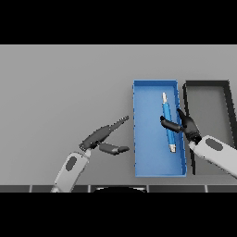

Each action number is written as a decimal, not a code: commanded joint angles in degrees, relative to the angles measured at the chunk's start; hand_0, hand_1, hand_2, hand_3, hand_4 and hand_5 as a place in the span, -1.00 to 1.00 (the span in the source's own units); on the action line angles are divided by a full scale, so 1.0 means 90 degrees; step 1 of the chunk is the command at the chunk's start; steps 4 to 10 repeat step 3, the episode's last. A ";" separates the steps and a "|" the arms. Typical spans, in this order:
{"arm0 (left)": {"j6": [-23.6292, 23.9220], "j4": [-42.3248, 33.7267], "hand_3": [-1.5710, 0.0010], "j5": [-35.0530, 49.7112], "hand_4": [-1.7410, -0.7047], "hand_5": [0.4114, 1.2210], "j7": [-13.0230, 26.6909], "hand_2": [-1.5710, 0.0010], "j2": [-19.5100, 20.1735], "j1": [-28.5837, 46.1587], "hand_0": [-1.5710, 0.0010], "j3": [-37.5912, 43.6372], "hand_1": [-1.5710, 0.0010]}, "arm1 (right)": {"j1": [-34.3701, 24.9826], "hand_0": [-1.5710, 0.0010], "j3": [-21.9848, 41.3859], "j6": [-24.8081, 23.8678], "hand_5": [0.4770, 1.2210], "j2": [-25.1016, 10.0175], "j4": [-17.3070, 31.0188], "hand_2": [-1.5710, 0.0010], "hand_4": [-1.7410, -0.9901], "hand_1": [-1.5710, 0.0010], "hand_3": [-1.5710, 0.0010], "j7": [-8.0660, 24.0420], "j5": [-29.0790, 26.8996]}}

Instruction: Pick up the blue pipe and place it into the blue bin.

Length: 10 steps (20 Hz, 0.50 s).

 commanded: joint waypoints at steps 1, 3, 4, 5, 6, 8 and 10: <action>0.0018 0.0061 1.00 -0.0028 0.65 -0.95 -0.0034 1.00 -0.0039 -0.0025 1.00 -0.0019 1.00 | 0.0007 0.99 0.0058 0.0006 -0.52 -0.0072 -0.0119 0.99 0.91 0.99 1.00 0.0000 0.0036; 0.0034 0.0133 1.00 -0.0025 0.65 -0.95 -0.0069 1.00 -0.0106 -0.0106 1.00 -0.0013 1.00 | 0.0012 0.99 0.0019 0.0048 -0.55 -0.0093 -0.0072 0.99 0.91 0.99 1.00 -0.0044 -0.0049; 0.0034 0.0133 1.00 -0.0025 0.65 -0.95 -0.0069 1.00 -0.0106 -0.0106 1.00 -0.0013 1.00 | 0.0012 0.99 0.0019 0.0048 -0.55 -0.0093 -0.0072 0.99 0.91 0.99 1.00 -0.0044 -0.0049; 0.0034 0.0133 1.00 -0.0025 0.65 -0.95 -0.0069 1.00 -0.0106 -0.0106 1.00 -0.0013 1.00 | 0.0012 0.99 0.0019 0.0048 -0.55 -0.0093 -0.0072 0.99 0.91 0.99 1.00 -0.0044 -0.0049; 0.0034 0.0133 1.00 -0.0025 0.65 -0.95 -0.0069 1.00 -0.0106 -0.0106 1.00 -0.0013 1.00 | 0.0012 0.99 0.0019 0.0048 -0.55 -0.0093 -0.0072 0.99 0.91 0.99 1.00 -0.0044 -0.0049; 0.0034 0.0133 1.00 -0.0025 0.65 -0.95 -0.0069 1.00 -0.0106 -0.0106 1.00 -0.0013 1.00 | 0.0012 0.99 0.0019 0.0048 -0.55 -0.0093 -0.0072 0.99 0.91 0.99 1.00 -0.0044 -0.0049; 0.0034 0.0133 1.00 -0.0025 0.65 -0.95 -0.0069 1.00 -0.0106 -0.0106 1.00 -0.0013 1.00 | 0.0012 0.99 0.0019 0.0048 -0.55 -0.0093 -0.0072 0.99 0.91 0.99 1.00 -0.0044 -0.0049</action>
